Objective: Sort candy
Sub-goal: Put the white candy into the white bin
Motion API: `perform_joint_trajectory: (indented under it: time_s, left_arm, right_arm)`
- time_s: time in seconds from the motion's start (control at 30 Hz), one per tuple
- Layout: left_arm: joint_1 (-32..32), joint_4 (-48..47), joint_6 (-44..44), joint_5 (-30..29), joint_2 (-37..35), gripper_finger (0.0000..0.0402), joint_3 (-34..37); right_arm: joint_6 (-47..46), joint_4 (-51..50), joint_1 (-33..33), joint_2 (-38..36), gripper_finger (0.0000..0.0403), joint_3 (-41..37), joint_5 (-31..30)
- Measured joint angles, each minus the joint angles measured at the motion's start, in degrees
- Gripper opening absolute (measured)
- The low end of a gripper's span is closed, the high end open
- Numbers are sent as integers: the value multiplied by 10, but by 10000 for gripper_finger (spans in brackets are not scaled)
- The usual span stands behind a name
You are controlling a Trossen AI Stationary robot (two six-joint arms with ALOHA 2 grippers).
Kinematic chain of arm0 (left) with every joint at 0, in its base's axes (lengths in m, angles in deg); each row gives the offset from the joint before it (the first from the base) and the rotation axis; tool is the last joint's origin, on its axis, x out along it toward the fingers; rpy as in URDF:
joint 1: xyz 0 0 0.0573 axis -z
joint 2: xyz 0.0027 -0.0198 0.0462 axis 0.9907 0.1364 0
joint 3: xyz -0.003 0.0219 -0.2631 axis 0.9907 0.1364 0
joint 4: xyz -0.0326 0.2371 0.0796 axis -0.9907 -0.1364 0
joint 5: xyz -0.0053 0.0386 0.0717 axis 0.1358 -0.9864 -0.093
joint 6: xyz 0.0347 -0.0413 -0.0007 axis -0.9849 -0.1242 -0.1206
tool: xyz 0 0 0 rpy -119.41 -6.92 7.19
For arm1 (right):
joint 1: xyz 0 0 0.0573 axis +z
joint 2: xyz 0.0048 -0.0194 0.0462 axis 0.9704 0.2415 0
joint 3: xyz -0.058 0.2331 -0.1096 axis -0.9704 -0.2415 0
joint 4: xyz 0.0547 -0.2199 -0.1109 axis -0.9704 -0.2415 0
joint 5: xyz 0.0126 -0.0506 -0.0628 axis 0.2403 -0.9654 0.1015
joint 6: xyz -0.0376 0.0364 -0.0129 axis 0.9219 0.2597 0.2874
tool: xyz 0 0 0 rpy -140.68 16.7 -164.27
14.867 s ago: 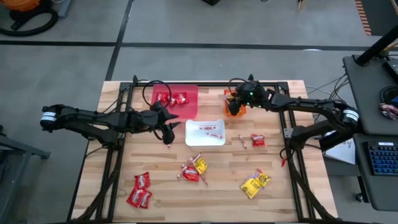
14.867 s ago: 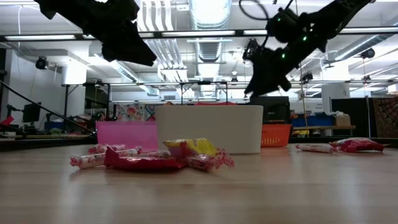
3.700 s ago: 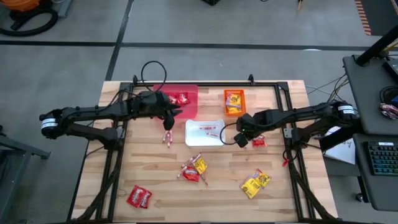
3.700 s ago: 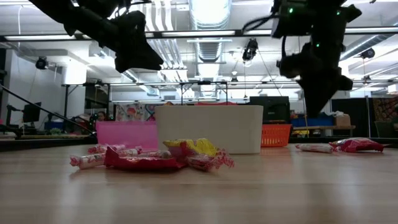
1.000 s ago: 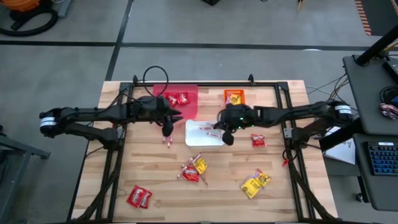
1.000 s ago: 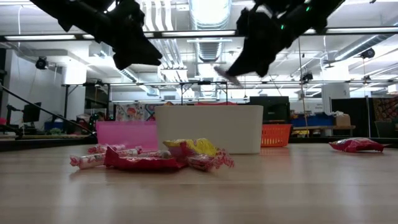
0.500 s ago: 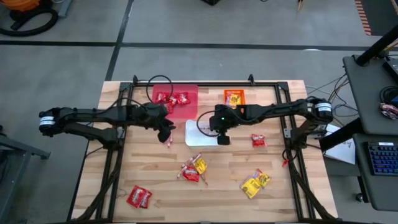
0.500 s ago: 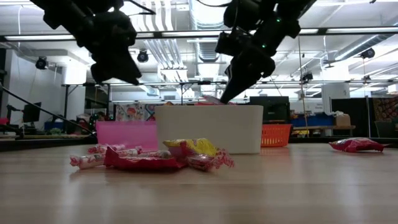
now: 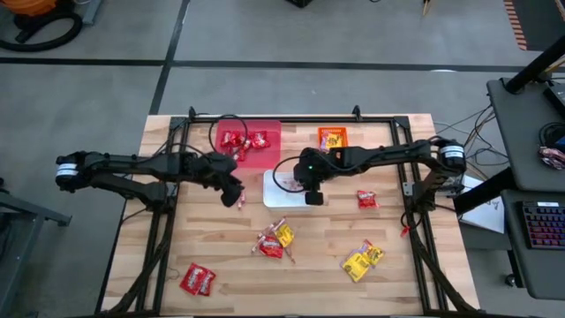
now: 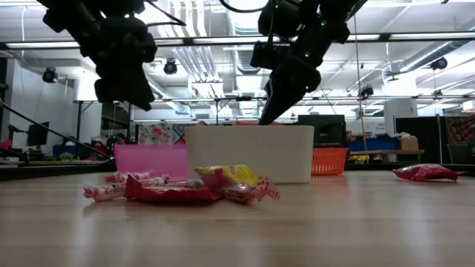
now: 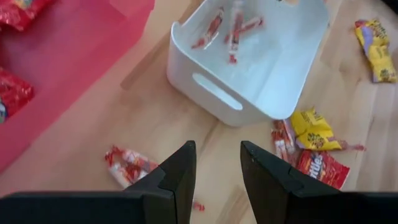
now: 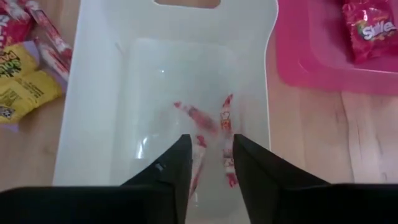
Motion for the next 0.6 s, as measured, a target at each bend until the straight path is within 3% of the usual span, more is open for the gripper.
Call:
perform_joint_trajectory:
  time_s: [0.2,0.6]
  left_arm:
    - [10,-36,25,-7,0,110,0]
    - [54,-96,107,-92,12,110,0]
  right_arm:
    - [-14,0,0,-16,137,1,0]
    - [-14,0,0,-21,139,1,0]
